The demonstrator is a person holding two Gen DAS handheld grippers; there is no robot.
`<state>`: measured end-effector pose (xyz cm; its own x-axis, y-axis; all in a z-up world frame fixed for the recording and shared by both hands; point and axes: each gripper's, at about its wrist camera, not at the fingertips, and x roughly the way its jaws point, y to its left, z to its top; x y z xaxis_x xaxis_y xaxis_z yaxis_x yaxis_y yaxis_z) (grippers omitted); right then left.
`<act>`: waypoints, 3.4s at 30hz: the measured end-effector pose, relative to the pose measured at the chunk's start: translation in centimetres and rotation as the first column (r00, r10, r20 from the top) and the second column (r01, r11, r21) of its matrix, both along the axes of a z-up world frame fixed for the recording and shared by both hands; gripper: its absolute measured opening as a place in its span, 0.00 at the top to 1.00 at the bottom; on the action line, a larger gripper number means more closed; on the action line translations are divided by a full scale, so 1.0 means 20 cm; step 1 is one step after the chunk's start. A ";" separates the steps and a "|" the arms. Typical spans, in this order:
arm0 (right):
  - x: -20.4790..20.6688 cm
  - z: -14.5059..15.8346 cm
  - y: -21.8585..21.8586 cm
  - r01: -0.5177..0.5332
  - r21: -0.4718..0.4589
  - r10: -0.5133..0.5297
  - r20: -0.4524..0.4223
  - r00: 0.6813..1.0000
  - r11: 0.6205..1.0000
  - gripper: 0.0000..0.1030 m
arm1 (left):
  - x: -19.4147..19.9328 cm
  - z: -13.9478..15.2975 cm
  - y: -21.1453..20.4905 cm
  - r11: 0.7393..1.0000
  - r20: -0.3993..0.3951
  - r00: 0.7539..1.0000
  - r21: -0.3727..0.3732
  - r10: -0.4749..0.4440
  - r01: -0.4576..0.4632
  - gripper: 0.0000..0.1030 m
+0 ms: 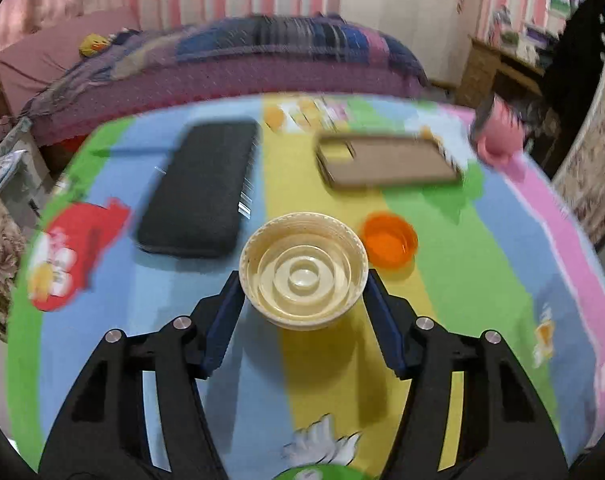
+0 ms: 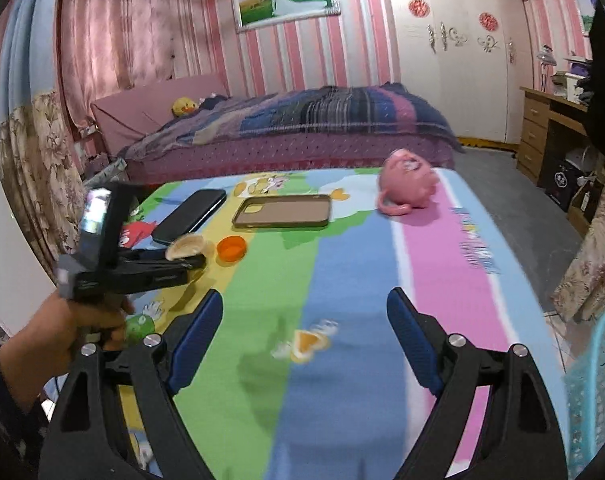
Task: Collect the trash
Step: 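Grasp the white round container with the left tool while the right tool grasps the orange cup, then open the left tool over the basket while the right tool releases the orange cup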
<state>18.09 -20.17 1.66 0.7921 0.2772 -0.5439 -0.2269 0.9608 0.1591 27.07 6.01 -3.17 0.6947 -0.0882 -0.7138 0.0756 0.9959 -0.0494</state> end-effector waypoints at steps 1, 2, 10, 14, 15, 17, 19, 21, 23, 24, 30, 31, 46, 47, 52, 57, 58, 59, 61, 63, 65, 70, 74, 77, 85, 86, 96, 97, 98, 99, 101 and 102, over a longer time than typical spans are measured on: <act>0.05 -0.01 0.06 -0.006 -0.002 0.006 -0.011 1.000 1.000 0.20 | -0.02 0.05 0.04 1.000 0.032 0.999 0.000 0.019 -0.019 0.42; 0.09 -0.03 0.10 -0.012 -0.007 0.012 -0.021 1.000 1.000 0.20 | -0.04 0.09 0.07 0.999 0.058 0.998 0.001 0.039 -0.039 0.42; 0.48 -0.20 0.50 -0.031 -0.095 0.021 -0.105 0.994 0.995 0.20 | -0.07 0.17 0.36 0.984 0.130 0.975 -0.041 0.178 -0.174 0.42; 0.62 -0.26 0.58 -0.023 -0.073 0.010 -0.165 0.986 0.997 0.23 | -0.06 0.15 0.42 0.979 0.115 0.974 -0.083 0.194 -0.185 0.42; 0.64 -0.26 0.59 -0.022 -0.069 0.010 -0.167 0.986 0.997 0.24 | -0.06 0.16 0.44 0.977 0.113 0.974 -0.102 0.198 -0.187 0.42; 0.67 -0.27 0.61 -0.032 -0.059 0.021 -0.173 0.985 0.998 0.24 | -0.06 0.17 0.45 0.975 0.116 0.972 -0.107 0.206 -0.194 0.42; 0.72 -0.29 0.66 -0.053 -0.091 0.034 -0.195 0.980 0.994 0.25 | -0.05 0.17 0.45 0.975 0.115 0.972 -0.112 0.206 -0.193 0.42; 0.75 -0.31 0.71 -0.080 -0.116 0.053 -0.227 0.973 0.990 0.50 | -0.05 0.17 0.44 0.974 0.114 0.973 -0.124 0.202 -0.188 0.42; 0.74 -0.32 0.73 -0.099 -0.150 0.062 -0.238 0.969 0.984 0.61 | -0.06 0.17 0.42 0.977 0.114 0.975 -0.118 0.191 -0.178 0.42; 0.73 -0.31 0.73 -0.105 -0.153 0.067 -0.236 0.969 0.983 0.61 | -0.06 0.17 0.41 0.979 0.115 0.976 -0.109 0.185 -0.173 0.42; 0.40 -0.17 0.45 -0.065 -0.112 0.054 -0.104 0.993 0.992 0.61 | -0.11 0.17 0.35 0.988 0.125 0.983 -0.094 0.136 -0.125 0.42; 0.30 -0.12 0.36 -0.043 -0.092 0.035 -0.082 0.996 0.995 0.61 | -0.12 0.18 0.32 0.989 0.123 0.984 -0.091 0.127 -0.116 0.42; -0.59 0.18 -0.78 0.464 0.008 -0.456 0.209 0.865 0.886 0.61 | -0.58 0.45 -0.58 0.959 0.301 0.939 -0.173 -0.167 0.226 0.42; -0.60 0.19 -0.84 0.479 0.025 -0.473 0.209 0.856 0.878 0.61 | -0.61 0.47 -0.66 0.953 0.308 0.933 -0.174 -0.186 0.247 0.42; -0.70 0.19 -1.16 0.582 0.067 -0.582 0.199 0.788 0.811 0.61 | -0.69 0.53 -1.13 0.909 0.324 0.896 -0.182 -0.304 0.375 0.42; -0.85 0.18 -1.41 0.685 0.090 -0.688 0.191 0.700 0.723 0.61 | -0.73 0.57 -1.53 0.866 0.330 0.843 -0.125 -0.425 0.485 0.42; -0.85 0.17 -1.44 0.690 0.095 -0.694 0.187 0.696 0.717 0.61 | -0.74 0.57 -1.58 0.862 0.330 0.838 -0.119 -0.434 0.493 0.42; -0.87 0.17 -1.49 0.695 0.102 -0.701 0.181 0.690 0.711 0.61 | -0.74 0.57 -1.64 0.856 0.328 0.833 -0.116 -0.446 0.504 0.42; -0.89 0.16 -1.54 0.708 0.106 -0.714 0.177 0.677 0.698 0.61 | -0.74 0.58 -1.71 0.847 0.323 0.826 -0.118 -0.461 0.518 0.42; -0.91 0.14 -1.59 0.710 0.124 -0.720 0.170 0.673 0.693 0.61 | -0.75 0.58 -1.78 0.837 0.321 0.817 -0.111 -0.479 0.535 0.42; -0.94 0.14 -1.62 0.717 0.129 -0.728 0.169 0.665 0.685 0.61 | -0.75 0.57 -1.83 0.830 0.320 0.809 -0.106 -0.492 0.547 0.42; -0.94 0.13 -1.62 0.710 0.139 -0.723 0.161 0.671 0.690 0.61 | -0.77 0.55 -1.88 0.817 0.306 0.797 -0.093 -0.520 0.569 0.42; -0.94 0.12 -1.62 0.708 0.147 -0.723 0.152 0.674 0.691 0.61 | -0.77 0.56 -1.89 0.816 0.301 0.797 -0.091 -0.524 0.571 0.42; -0.94 0.12 -1.62 0.706 0.145 -0.720 0.149 0.678 0.694 0.61 | -0.78 0.56 -1.89 0.817 0.299 0.797 -0.086 -0.524 0.570 0.42; -0.92 0.11 -1.61 0.700 0.148 -0.716 0.144 0.684 0.698 0.61 | -0.78 0.57 -1.89 0.816 0.301 0.795 -0.083 -0.527 0.573 0.42; -0.92 0.11 -1.60 0.699 0.146 -0.714 0.144 0.685 0.700 0.61 | -0.78 0.56 -1.89 0.814 0.299 0.793 -0.081 -0.531 0.575 0.42; -0.96 0.11 -1.58 0.762 0.142 -0.772 0.205 0.602 0.632 0.12 | -0.77 0.55 -1.91 0.813 0.292 0.792 -0.075 -0.536 0.578 0.42; -0.97 0.12 -1.59 0.767 0.150 -0.778 0.210 0.592 0.624 0.12 | -0.78 0.55 -1.91 0.812 0.291 0.792 -0.075 -0.537 0.578 0.42; -0.98 0.12 -1.59 0.776 0.161 -0.789 0.213 0.576 0.610 0.12 | -0.78 0.55 -1.92 0.812 0.288 0.792 -0.074 -0.539 0.579 0.42; -1.00 0.12 -1.60 0.783 0.173 -0.799 0.212 0.563 0.598 0.12 | -0.78 0.55 -1.92 0.810 0.284 0.791 -0.075 -0.542 0.582 0.42; -1.02 0.12 -1.62 0.792 0.189 -0.812 0.209 0.545 0.581 0.12 | -0.78 0.54 -1.94 0.805 0.277 0.788 -0.074 -0.550 0.588 0.42; -1.02 0.12 -1.63 0.796 0.195 -0.818 0.206 0.537 0.573 0.12 | -0.78 0.53 -1.96 0.798 0.270 0.782 -0.072 -0.562 0.598 0.42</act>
<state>-2.36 -52.72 4.04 0.7974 -0.5213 -0.3039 0.5989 0.7451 0.2934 11.44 -33.11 7.42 0.6152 -0.6162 -0.4918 0.6637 0.7415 -0.0989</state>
